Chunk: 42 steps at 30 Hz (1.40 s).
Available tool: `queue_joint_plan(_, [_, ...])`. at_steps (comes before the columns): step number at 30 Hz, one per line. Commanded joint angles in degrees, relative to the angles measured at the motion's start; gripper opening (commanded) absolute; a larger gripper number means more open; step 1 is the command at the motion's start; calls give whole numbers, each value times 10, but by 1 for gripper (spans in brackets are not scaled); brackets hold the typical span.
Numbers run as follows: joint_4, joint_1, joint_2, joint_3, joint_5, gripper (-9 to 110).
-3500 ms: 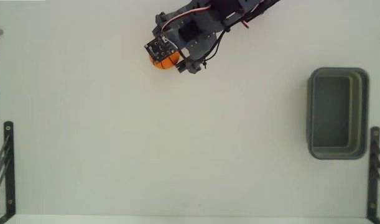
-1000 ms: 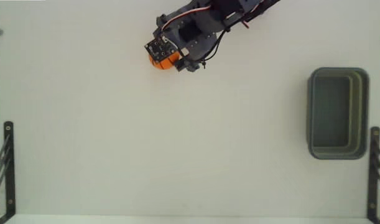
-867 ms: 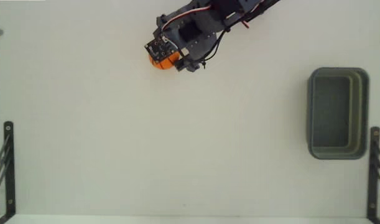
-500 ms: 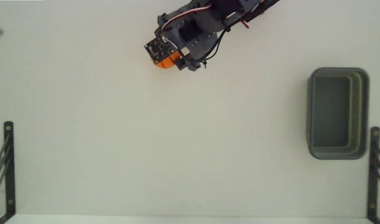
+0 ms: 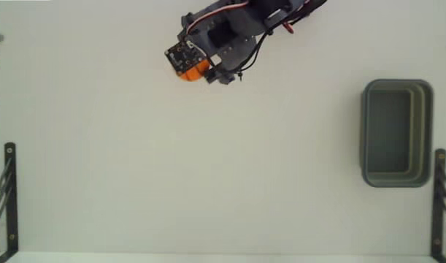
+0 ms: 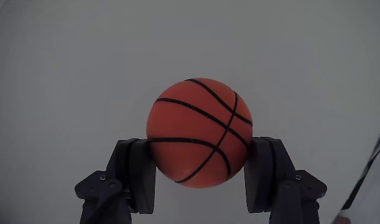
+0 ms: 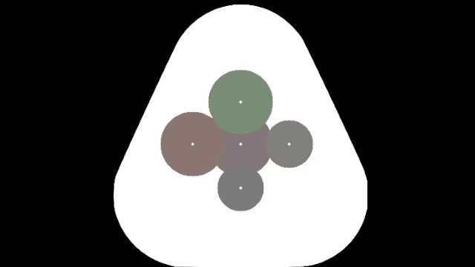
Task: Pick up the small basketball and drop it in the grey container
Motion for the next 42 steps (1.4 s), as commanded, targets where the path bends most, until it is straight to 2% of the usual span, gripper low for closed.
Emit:
queue_joint_plan(1, [28, 13, -7, -65, 3, 82])
queue_joint_plan(16, [126, 13, -79, -235, 3, 82])
queue_joint_plan(42, [129, 13, -82, -240, 3, 82])
